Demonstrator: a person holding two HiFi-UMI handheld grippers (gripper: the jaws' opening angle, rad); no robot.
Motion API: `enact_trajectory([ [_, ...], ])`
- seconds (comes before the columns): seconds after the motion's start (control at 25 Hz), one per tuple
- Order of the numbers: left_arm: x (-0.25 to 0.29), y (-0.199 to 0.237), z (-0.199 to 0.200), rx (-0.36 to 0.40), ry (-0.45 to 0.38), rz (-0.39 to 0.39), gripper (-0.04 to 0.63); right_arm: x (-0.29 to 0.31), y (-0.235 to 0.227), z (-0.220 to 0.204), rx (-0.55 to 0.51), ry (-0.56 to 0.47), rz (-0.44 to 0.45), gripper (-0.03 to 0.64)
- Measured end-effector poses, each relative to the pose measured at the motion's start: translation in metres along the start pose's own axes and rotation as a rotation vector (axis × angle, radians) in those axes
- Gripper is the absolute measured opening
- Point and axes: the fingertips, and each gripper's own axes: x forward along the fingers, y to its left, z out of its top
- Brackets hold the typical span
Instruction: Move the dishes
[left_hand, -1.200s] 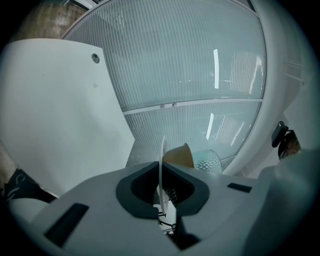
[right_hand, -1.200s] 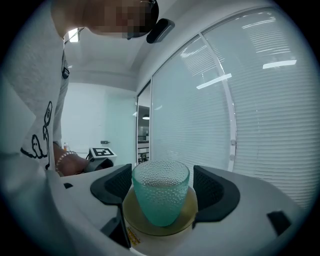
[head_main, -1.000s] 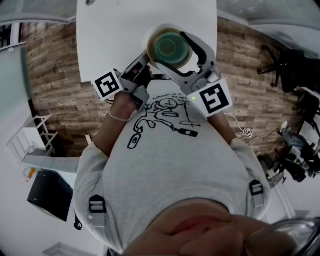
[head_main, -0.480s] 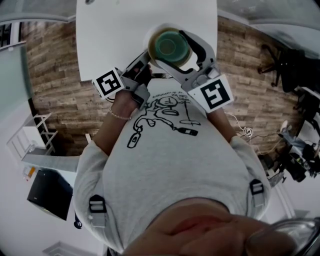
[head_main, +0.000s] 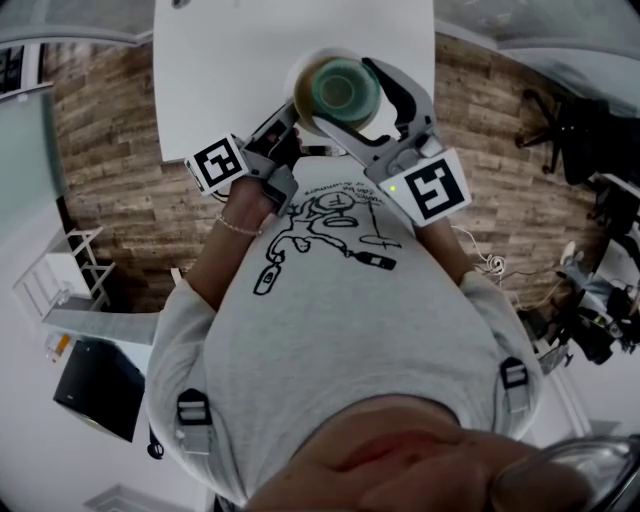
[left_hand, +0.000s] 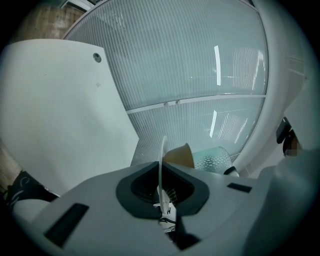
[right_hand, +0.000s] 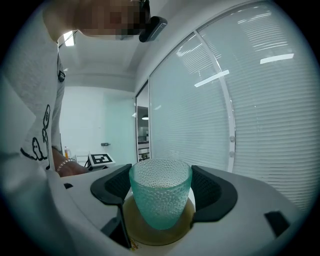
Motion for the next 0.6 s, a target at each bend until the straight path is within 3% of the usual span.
enact_trajectory([
  [0.6, -0.008, 0.031, 0.015, -0.009, -0.012, 0.03, 0.011, -0.019, -0.017, 0.011, -0.016, -0.01, -0.074, 0.373],
])
